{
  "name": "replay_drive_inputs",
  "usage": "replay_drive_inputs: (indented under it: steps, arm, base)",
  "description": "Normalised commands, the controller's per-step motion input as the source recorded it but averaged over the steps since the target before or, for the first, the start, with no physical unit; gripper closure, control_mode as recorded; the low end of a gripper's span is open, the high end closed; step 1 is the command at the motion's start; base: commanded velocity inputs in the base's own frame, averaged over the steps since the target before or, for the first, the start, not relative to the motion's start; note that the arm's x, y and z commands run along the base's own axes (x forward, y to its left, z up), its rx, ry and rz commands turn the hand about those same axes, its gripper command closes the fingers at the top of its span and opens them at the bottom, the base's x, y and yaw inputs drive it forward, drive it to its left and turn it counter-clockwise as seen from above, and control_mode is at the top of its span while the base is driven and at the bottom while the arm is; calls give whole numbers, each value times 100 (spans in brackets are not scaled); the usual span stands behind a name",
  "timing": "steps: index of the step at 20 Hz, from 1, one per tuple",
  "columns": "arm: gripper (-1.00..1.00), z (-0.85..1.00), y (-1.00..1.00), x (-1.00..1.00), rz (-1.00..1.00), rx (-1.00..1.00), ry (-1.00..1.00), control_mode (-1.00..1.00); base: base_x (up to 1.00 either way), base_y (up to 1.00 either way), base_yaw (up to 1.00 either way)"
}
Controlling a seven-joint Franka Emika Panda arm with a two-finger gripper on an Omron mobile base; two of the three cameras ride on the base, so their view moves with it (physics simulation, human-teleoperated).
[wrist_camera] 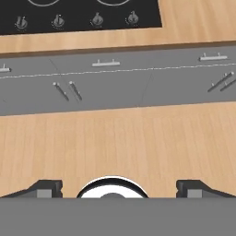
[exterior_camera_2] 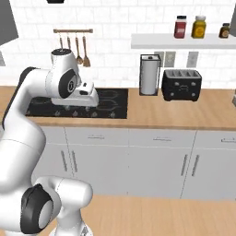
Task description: Gather all objects into one cabinet and sort the glasses and bowls to opposite sides.
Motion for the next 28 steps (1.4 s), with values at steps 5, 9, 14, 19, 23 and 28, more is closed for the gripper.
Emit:
replay_drive_inputs:
  steps: [5,9,14,19,23,28]
  arm:
    - [-100,0,0,0,0,0,0,100]
    - [-100,0,0,0,0,0,0,100]
    - [-100,0,0,0,0,0,0,100]
    - [-100,0,0,0,0,0,0,100]
    - [-100,0,0,0,0,0,0,100]
    - [-100,0,0,0,0,0,0,100]
  base:
    - [-44,56,-7]
    - [-100,24,-4]
    - [-46,79,-14]
    - [0,100,-21]
    - [0,100,-25]
    - [-16,100,-17]
